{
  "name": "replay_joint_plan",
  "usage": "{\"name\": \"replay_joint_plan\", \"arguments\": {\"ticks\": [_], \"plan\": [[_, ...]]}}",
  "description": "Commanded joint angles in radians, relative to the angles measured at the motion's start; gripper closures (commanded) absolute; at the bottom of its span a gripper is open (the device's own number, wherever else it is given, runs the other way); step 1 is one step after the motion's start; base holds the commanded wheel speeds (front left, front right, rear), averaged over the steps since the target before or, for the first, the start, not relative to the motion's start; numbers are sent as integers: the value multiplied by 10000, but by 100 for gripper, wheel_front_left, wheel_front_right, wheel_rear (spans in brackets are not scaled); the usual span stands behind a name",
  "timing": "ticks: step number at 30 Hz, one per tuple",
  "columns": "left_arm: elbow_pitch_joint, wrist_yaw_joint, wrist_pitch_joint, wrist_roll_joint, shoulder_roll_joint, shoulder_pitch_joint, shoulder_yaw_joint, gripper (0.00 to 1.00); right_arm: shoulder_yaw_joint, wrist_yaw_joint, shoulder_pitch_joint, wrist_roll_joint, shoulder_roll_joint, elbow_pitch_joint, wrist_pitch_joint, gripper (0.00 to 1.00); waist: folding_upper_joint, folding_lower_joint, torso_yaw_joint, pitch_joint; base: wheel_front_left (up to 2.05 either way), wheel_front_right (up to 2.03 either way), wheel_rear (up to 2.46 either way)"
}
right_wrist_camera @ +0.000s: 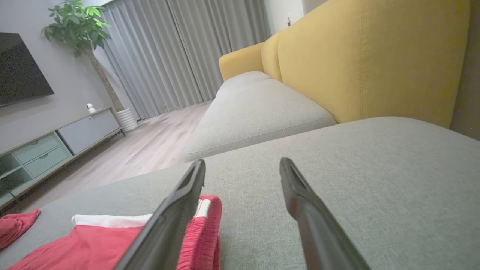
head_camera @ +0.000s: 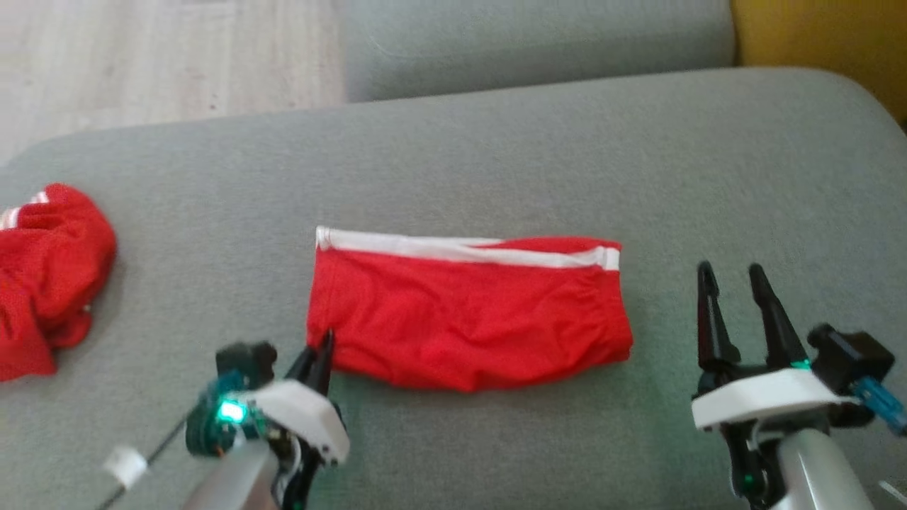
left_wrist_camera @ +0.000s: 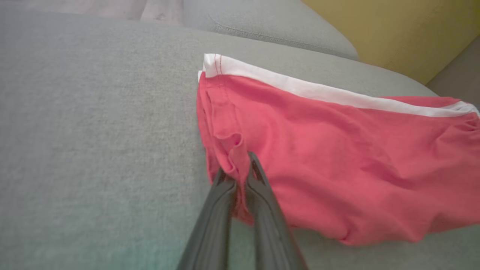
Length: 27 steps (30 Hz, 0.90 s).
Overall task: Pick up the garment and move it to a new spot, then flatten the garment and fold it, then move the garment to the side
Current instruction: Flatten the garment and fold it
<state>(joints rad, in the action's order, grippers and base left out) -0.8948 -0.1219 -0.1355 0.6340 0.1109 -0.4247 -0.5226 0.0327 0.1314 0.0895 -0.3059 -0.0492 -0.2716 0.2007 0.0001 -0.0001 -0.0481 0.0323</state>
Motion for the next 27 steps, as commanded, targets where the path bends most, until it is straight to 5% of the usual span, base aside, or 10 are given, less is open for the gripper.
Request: {"name": "replay_joint_plan", "arguments": {"ticks": [1, 12, 13, 14, 15, 27], "plan": [[439, 147, -168, 76, 305, 119, 328, 100, 137, -7, 104, 106, -11, 363, -31, 0, -1, 1, 241, -228, 0, 0, 0], [2595, 1094, -401, 471, 339, 2140, 594, 98, -70, -7, -434, 214, -11, 545, -300, 0, -1, 1, 503, -436, 0, 0, 0], [2742, 1210, -474, 404, 368, 2218, 587, 75, -70, -7, -443, 219, -11, 545, -317, 0, -1, 1, 509, -447, 0, 0, 0], [2885, 1311, -555, 330, 399, 2280, 579, 13, -69, -7, -447, 224, -11, 542, -330, 0, -1, 1, 514, -459, 0, 0, 0], [3020, 1404, -626, 264, 428, 2325, 577, 0, -65, -7, -440, 231, -11, 538, -344, 0, -1, 1, 519, -475, 0, 0, 0], [5175, 2301, -1203, -707, 1010, 2883, 855, 0, -220, -7, -672, 421, -10, 510, -522, 0, -1, 1, 898, -868, 0, 0, 0]]}}
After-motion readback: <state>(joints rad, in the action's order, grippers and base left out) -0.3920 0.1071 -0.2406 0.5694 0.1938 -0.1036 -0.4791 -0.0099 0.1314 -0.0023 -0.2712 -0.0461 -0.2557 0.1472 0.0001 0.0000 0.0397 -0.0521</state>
